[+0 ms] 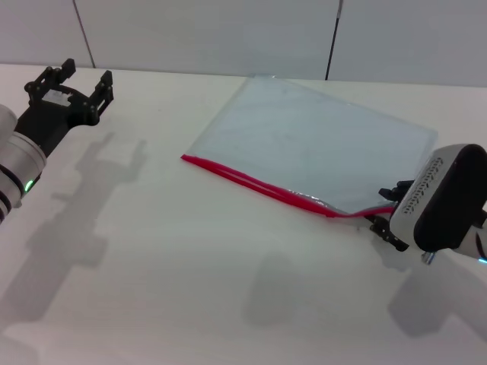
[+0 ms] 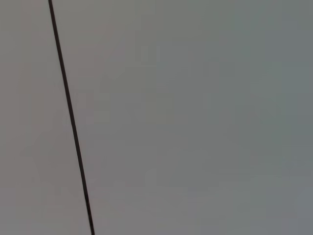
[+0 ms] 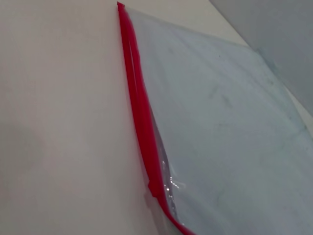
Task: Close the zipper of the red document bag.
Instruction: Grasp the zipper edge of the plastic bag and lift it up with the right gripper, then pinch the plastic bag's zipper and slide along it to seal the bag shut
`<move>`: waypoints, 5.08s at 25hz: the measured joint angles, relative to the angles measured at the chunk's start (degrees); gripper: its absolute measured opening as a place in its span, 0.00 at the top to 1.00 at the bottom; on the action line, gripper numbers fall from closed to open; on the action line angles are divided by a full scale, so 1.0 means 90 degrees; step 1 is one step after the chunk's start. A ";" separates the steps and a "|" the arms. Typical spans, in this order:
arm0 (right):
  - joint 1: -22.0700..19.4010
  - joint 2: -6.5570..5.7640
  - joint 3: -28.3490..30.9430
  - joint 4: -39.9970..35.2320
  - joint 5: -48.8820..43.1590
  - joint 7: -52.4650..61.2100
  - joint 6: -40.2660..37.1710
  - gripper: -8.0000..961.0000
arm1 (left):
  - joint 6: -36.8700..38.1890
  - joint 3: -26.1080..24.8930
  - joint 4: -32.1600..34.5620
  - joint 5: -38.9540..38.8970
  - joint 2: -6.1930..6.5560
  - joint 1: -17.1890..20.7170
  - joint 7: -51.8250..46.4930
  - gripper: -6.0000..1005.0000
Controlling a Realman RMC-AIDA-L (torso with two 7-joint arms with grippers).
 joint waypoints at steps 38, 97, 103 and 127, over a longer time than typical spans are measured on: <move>0.0406 0.0018 -0.0286 0.0102 -0.1473 0.1744 0.0009 0.75 | 0.0000 0.0000 0.0000 0.0010 -0.0009 -0.0013 0.0000 0.42; -0.0451 -0.0012 -0.0821 -0.2110 -0.1455 0.1591 -0.0107 0.97 | -0.0532 0.0975 0.4292 0.8622 -0.0052 -0.0778 -0.5324 0.45; -0.0474 -0.0020 -0.0893 -0.2159 -0.1466 0.1591 -0.0107 0.97 | -0.0408 0.0977 0.4425 0.8673 -0.0065 -0.0747 -0.5332 0.47; -0.0440 -0.0021 -0.0963 -0.2243 -0.1465 0.1585 -0.0126 0.96 | -0.0274 0.1240 0.4508 0.8692 -0.0071 -0.0811 -0.5308 0.60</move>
